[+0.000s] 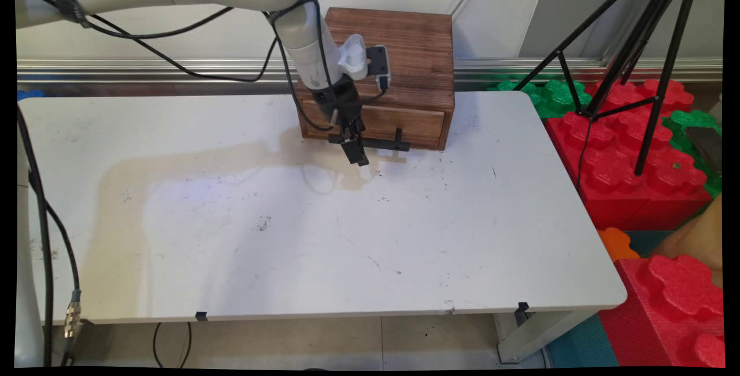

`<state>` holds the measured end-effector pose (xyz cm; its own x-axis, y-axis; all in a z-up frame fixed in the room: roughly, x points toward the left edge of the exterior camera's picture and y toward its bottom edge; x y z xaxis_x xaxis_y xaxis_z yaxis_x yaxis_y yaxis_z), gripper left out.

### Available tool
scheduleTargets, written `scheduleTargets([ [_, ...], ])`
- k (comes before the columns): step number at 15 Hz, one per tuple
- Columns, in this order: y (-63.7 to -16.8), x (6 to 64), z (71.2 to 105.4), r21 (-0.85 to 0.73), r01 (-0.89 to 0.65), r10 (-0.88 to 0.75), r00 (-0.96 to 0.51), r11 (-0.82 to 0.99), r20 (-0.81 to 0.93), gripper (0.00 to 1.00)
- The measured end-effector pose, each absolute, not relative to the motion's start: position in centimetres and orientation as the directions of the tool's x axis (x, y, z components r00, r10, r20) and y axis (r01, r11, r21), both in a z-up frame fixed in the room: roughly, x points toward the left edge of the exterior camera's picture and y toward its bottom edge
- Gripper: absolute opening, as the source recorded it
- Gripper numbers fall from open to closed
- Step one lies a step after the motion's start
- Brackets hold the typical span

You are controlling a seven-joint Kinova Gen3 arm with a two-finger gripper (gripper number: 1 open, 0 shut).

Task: Open the drawer

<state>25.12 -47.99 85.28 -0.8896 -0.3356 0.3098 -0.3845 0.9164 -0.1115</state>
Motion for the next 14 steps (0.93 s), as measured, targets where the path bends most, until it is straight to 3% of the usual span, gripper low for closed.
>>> scheduleTargets([
  [14, -48.8, 23.7, 82.7, -0.110, -0.298, -0.261, -0.928, 0.948, 0.267, 1.00],
])
